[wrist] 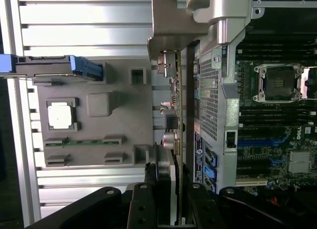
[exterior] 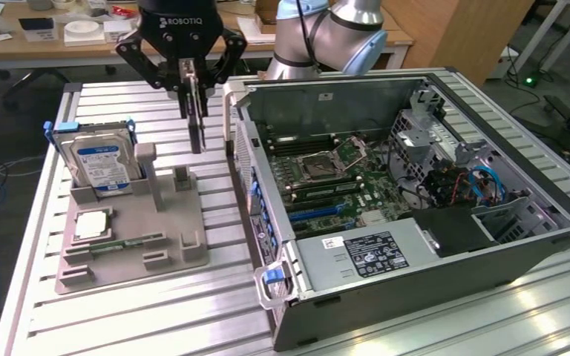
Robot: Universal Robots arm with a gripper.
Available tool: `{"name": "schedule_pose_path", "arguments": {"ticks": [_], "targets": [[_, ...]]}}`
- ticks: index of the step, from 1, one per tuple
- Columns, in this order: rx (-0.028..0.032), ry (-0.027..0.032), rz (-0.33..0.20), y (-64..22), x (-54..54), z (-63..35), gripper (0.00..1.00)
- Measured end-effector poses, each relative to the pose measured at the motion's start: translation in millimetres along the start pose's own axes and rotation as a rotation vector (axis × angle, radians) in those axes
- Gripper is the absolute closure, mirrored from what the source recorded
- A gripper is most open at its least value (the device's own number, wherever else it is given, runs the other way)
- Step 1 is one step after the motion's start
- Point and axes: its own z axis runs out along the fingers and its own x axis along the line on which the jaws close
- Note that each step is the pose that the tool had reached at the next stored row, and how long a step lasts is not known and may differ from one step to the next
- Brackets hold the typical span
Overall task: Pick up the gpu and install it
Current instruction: 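Pick up the gpu and move the gpu toward the slot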
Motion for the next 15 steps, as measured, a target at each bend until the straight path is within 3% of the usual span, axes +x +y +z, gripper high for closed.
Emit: {"name": "schedule_pose_path", "arguments": {"ticks": [15], "targets": [[0.0, 0.0, 0.0, 0.4, -10.3, 0.4, 0.72]]}}
